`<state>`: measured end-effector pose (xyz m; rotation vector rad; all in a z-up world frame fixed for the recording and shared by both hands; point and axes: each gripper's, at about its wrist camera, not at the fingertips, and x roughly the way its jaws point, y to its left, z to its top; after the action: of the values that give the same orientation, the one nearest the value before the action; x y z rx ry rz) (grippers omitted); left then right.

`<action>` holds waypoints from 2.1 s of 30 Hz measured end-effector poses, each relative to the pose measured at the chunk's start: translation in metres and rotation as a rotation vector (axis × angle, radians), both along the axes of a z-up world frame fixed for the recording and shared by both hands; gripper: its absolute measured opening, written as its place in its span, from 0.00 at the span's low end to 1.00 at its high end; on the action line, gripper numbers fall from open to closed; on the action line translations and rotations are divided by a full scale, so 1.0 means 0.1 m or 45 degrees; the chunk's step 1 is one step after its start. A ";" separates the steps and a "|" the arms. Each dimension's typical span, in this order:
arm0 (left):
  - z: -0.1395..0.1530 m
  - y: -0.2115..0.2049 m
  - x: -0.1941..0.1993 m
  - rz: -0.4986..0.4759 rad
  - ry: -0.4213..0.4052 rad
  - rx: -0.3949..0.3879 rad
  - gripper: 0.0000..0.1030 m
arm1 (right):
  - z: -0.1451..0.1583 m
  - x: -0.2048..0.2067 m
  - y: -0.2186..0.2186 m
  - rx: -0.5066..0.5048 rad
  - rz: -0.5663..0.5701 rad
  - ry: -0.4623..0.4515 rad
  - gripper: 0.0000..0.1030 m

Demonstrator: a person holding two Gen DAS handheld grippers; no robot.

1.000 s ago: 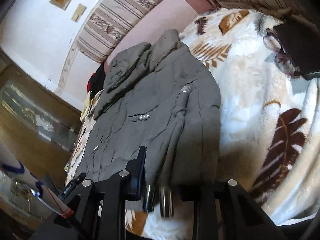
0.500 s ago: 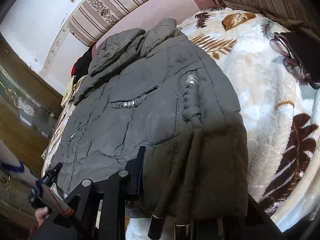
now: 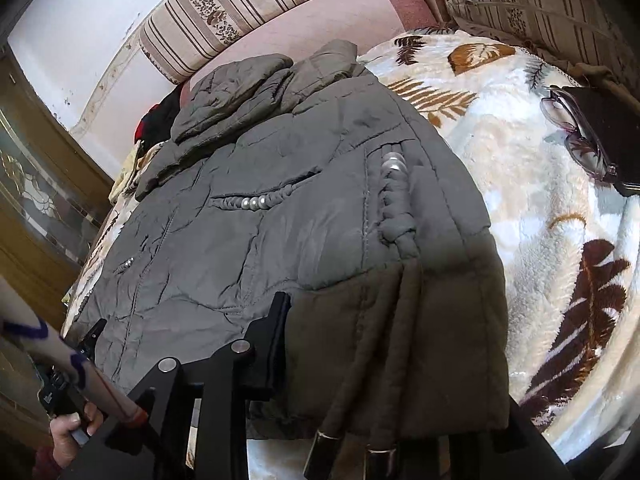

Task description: Fold large clothes

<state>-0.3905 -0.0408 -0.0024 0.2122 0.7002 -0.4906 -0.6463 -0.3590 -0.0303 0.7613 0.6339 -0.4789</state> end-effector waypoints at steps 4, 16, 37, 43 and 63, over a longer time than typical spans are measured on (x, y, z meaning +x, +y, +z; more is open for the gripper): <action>0.00 -0.02 -0.01 0.003 -0.013 0.017 0.65 | 0.00 0.00 0.00 0.007 -0.006 -0.006 0.33; -0.01 -0.06 -0.05 0.004 -0.059 0.066 0.65 | 0.02 0.07 0.00 -0.015 0.022 0.041 0.37; -0.02 -0.08 -0.06 0.003 -0.075 0.090 0.67 | 0.04 0.07 0.04 -0.055 0.025 0.053 0.31; -0.02 -0.08 -0.06 0.007 -0.073 0.089 0.66 | 0.08 0.07 0.07 -0.095 0.026 0.037 0.24; 0.19 0.04 -0.12 -0.081 -0.053 -0.059 0.21 | 0.14 0.00 0.10 -0.112 0.012 -0.008 0.21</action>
<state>-0.4027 -0.0367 0.0169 0.2008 0.6425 -0.5616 -0.6463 -0.3494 -0.0164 0.6764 0.6065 -0.4928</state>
